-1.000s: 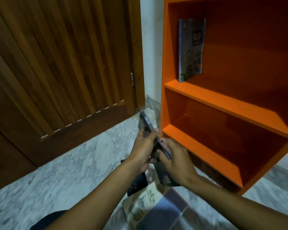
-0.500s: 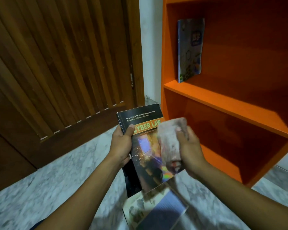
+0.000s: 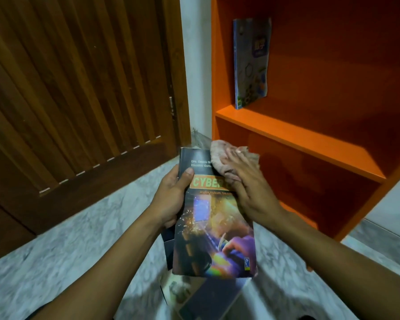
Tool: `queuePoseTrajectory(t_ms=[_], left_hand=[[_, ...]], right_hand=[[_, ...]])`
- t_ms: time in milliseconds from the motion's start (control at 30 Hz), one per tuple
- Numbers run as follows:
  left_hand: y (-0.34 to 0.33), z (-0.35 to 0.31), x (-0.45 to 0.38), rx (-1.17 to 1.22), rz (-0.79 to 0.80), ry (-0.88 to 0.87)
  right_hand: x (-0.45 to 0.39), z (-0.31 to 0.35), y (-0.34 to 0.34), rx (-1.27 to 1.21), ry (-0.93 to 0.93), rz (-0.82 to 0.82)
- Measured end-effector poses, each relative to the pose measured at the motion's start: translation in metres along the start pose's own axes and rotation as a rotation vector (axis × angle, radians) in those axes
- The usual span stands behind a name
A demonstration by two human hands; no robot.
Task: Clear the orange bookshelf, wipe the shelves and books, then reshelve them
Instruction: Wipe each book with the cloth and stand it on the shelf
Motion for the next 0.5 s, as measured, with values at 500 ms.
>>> queuePoseTrajectory(t_ms=[500], left_hand=[[0.084, -0.019, -0.012, 0.394, -0.466, 0.069]], right_hand=[[0.051, 0.022, -0.057, -0.140, 0.154, 0.434]])
Point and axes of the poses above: each hand's wrist, its own x-axis away from the middle knuckle, its own y-axis out of the back of the hand, z = x × y, the point moved 5 cm from there along -x, towards the middle knuckle, and after that the axes turned 2 degrees about x, right-handed, at the moved point
